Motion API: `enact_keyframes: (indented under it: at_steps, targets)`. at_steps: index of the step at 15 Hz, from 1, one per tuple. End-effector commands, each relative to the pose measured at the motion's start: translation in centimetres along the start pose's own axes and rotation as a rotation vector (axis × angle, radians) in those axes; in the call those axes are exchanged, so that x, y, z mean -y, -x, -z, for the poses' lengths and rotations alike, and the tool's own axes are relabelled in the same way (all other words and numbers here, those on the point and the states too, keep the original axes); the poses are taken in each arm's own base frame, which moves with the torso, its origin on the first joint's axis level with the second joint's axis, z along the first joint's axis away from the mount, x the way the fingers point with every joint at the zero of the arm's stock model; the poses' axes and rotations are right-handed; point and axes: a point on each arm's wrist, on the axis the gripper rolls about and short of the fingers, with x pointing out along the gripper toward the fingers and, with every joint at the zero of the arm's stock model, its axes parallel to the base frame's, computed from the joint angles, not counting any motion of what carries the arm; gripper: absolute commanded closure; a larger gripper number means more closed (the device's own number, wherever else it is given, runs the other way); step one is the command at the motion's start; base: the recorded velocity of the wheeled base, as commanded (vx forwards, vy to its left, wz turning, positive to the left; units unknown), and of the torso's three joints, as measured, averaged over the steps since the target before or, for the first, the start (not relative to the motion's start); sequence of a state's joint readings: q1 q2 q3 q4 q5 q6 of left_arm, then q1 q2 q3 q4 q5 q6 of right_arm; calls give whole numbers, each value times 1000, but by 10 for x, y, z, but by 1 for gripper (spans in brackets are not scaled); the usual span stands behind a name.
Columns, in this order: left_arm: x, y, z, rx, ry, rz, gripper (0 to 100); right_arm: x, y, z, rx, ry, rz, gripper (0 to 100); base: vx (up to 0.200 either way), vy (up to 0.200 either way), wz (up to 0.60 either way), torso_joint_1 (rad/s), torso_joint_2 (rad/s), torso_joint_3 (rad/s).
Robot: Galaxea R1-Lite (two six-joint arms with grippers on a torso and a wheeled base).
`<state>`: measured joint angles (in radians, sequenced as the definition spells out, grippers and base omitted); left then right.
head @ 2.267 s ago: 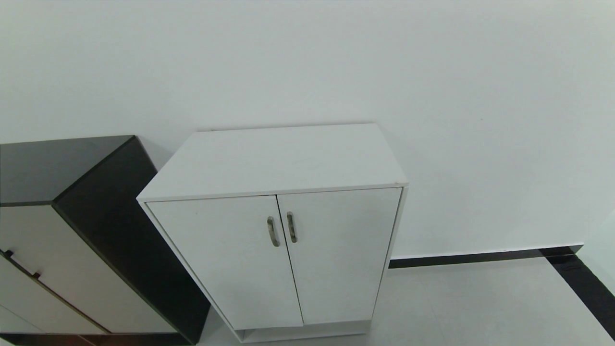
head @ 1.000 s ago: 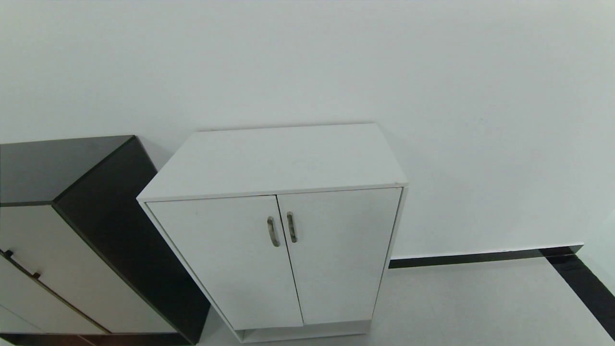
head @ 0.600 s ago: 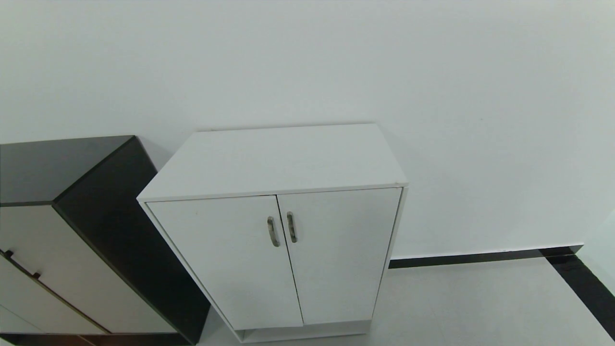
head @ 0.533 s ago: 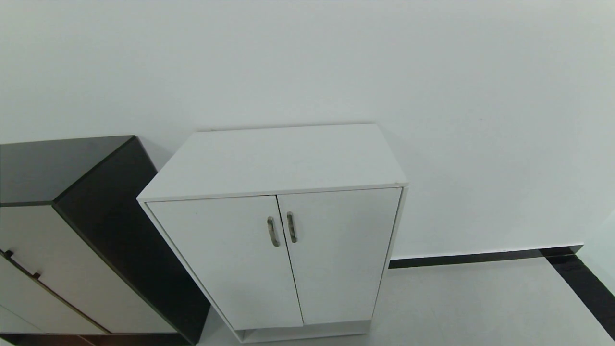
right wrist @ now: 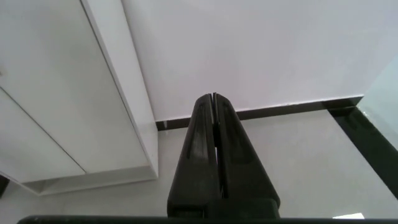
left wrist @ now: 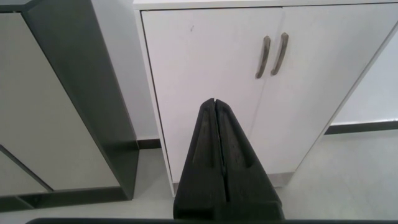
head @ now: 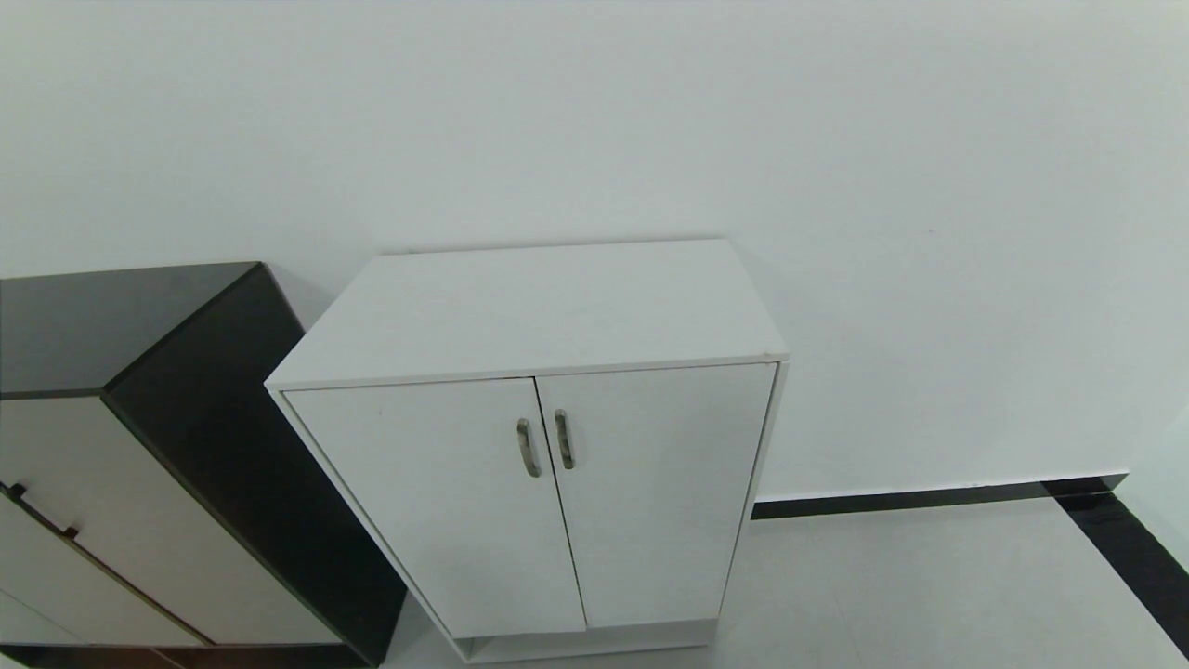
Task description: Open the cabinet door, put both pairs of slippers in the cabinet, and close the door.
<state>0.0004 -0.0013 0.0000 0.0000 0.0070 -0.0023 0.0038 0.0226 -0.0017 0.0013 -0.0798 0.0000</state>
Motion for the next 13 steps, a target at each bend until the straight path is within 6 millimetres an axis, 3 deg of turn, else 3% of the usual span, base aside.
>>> enact_keyframes:
  at_steps: [1, 13]
  targets:
    - [0, 0, 0, -1, 1, -2, 100, 0, 2, 1, 22, -3, 5, 100, 0, 0, 0, 0, 0, 0]
    - [0, 0, 0, -1, -1, -2, 100, 0, 2, 1, 22, -2, 4, 100, 0, 0, 0, 0, 0, 0]
